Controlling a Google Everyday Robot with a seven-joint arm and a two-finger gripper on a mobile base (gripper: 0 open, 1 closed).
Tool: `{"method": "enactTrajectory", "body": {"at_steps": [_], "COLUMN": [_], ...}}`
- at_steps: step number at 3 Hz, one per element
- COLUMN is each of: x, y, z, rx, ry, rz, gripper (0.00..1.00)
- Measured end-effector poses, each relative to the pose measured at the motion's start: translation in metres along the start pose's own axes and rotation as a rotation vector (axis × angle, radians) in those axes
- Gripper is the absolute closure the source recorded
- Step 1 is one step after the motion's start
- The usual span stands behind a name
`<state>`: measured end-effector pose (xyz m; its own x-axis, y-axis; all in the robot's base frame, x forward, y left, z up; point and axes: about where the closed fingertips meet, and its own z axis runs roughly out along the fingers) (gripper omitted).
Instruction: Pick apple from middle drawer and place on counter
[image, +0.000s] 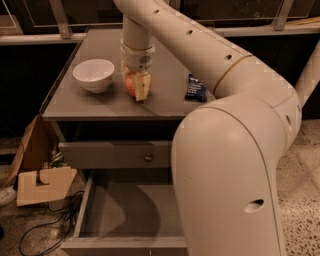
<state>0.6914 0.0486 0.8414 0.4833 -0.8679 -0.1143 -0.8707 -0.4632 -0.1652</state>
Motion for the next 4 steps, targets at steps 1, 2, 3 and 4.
{"method": "enactTrajectory", "body": {"at_steps": [1, 2, 3, 4], "x": [0.0000, 0.0000, 0.0000, 0.0000], "y": [0.0000, 0.0000, 0.0000, 0.0000], "z": [0.0000, 0.0000, 0.0000, 0.0000], "rx": [0.000, 0.000, 0.000, 0.000], "ry": [0.000, 0.000, 0.000, 0.000], "rz": [0.000, 0.000, 0.000, 0.000], "gripper": [0.50, 0.19, 0.00, 0.00]}}
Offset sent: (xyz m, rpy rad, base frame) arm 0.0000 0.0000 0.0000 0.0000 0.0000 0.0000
